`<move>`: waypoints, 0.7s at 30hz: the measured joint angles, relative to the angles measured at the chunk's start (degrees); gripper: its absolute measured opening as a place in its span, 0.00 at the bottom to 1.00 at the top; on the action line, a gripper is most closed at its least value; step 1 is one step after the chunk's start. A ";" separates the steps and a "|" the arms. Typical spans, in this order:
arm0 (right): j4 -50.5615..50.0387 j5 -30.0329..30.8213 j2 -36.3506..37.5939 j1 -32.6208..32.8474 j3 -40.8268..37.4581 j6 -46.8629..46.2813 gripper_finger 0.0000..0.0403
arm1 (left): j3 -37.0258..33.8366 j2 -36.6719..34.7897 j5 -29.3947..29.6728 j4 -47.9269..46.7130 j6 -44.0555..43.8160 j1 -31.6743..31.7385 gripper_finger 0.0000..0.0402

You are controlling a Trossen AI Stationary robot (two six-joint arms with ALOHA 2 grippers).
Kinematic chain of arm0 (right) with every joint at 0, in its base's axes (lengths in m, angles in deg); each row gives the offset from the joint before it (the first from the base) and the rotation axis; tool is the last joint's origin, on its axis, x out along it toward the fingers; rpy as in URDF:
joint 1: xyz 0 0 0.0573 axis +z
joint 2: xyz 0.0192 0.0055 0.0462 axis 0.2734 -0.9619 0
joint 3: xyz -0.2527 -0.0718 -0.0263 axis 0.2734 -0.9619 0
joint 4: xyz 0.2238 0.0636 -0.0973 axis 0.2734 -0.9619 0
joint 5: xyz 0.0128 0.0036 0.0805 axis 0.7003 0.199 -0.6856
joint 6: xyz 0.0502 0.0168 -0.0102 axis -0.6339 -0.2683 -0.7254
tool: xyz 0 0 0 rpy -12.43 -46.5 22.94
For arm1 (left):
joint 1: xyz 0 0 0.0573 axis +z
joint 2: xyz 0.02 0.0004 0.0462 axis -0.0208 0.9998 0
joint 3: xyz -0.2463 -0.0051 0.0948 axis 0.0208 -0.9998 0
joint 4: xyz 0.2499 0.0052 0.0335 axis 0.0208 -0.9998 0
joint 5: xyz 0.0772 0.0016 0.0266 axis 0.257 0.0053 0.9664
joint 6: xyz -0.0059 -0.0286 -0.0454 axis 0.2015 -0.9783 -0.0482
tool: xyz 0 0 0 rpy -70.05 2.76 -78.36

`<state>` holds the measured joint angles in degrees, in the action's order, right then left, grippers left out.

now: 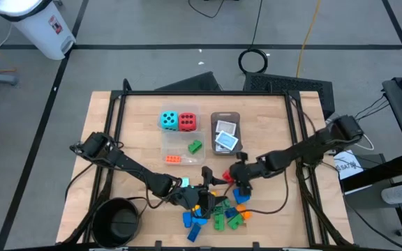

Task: Pick & Place Toys
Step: Put the red game piece into the bottom transparent bin

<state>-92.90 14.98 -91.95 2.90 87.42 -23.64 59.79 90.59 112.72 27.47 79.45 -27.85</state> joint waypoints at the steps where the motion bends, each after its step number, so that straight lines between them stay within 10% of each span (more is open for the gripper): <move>1: -1.19 1.72 1.22 0.43 -0.14 -1.20 0.36 | 0.00 0.00 0.02 -0.15 -0.18 0.00 0.70; 21: -1.90 0.07 -3.02 -1.83 0.16 -17.05 0.69 | 0.00 0.00 0.04 -0.59 -0.58 0.00 0.70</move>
<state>-94.81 15.05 -94.97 1.08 87.57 -40.69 59.79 90.59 112.76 26.89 78.87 -27.85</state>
